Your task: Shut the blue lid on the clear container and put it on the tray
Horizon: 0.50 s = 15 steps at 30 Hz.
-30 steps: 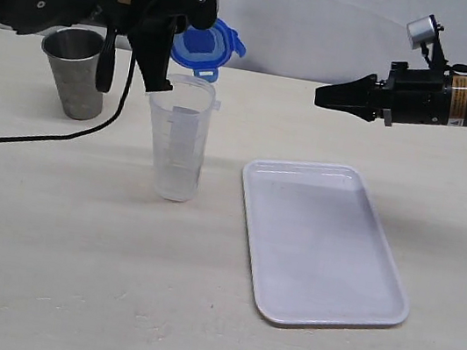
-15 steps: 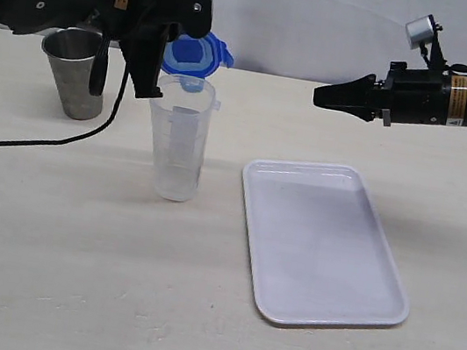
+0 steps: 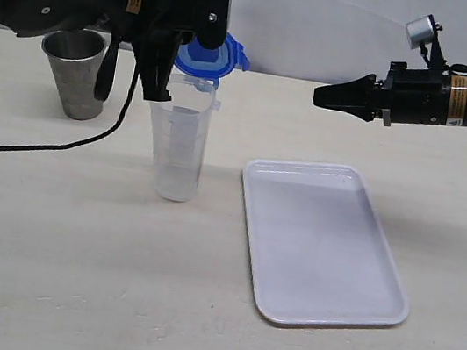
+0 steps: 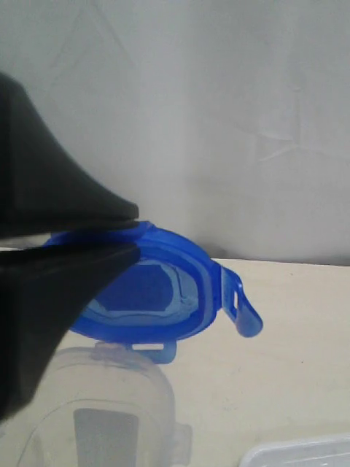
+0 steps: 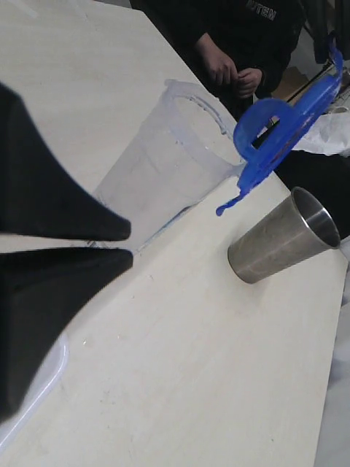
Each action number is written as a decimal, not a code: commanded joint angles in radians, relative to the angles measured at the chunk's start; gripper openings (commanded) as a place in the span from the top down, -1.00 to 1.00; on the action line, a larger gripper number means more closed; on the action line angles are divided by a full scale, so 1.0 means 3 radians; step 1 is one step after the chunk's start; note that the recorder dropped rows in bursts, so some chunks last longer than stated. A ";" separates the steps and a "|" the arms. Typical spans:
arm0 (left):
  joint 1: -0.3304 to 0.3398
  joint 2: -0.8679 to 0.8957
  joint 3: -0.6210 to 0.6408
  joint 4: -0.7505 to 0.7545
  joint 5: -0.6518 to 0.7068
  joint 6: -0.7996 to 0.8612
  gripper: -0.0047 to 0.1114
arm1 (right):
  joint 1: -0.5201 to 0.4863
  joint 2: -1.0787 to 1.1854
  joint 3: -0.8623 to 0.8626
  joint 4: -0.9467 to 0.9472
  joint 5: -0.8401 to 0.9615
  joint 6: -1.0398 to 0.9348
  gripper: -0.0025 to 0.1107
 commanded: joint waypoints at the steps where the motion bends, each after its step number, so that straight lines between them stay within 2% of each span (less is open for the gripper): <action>1: -0.0019 -0.0027 -0.0025 0.0134 0.0173 -0.0003 0.92 | -0.0003 -0.0036 0.0015 0.0000 -0.0018 -0.0026 0.89; 7: -0.0019 -0.0027 -0.0025 0.0159 0.0177 -0.0009 0.92 | -0.0003 -0.0036 0.0015 0.0000 -0.0018 -0.0026 0.89; 15: -0.0019 -0.0027 -0.0025 0.0184 -0.0030 -0.0009 0.92 | -0.0003 -0.0036 0.0015 0.0000 -0.0018 -0.0026 0.89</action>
